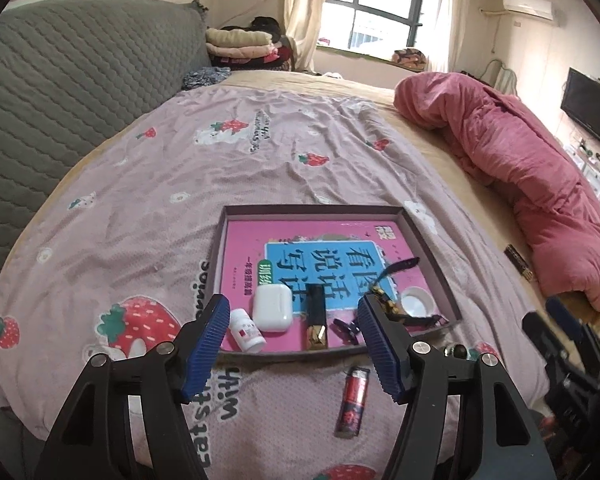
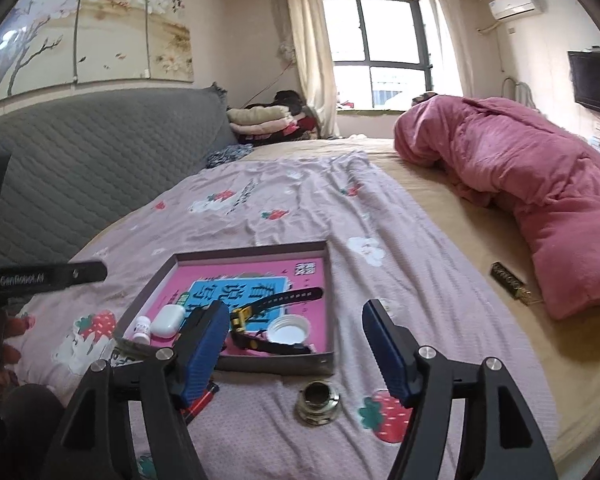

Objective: Organize rigid objects
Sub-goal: 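Withdraw both open grippers out of the tray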

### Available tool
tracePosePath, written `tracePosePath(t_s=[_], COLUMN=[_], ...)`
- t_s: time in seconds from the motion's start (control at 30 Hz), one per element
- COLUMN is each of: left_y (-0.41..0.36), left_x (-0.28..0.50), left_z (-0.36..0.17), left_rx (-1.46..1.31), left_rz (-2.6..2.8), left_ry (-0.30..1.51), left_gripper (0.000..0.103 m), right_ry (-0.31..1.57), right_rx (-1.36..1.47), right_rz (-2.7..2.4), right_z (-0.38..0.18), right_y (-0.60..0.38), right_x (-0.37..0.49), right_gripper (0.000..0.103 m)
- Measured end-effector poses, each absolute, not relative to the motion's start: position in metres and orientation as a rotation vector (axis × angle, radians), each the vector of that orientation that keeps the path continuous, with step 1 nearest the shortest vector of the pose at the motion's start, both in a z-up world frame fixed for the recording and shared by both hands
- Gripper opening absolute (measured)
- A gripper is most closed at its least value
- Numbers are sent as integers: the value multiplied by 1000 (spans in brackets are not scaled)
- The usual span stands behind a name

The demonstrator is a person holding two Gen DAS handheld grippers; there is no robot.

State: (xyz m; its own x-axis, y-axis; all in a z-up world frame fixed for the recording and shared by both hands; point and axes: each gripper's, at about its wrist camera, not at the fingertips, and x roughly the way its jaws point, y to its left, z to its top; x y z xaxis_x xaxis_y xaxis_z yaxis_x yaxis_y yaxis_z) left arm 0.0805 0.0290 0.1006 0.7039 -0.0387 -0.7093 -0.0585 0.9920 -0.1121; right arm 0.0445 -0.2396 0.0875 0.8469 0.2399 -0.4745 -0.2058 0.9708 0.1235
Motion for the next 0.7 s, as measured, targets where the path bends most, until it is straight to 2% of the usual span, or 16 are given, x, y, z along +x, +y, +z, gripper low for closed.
tracePosePath(t_s=[0.7], left_y=[0], left_x=[57], left_z=[99], left_rx=[-88], left_rz=[-31], left_ry=[811], left_gripper=[72], right_ry=[529], right_rx=[61], right_rz=[241], right_z=[97], right_y=[-240], right_x=[28], right_gripper=[69])
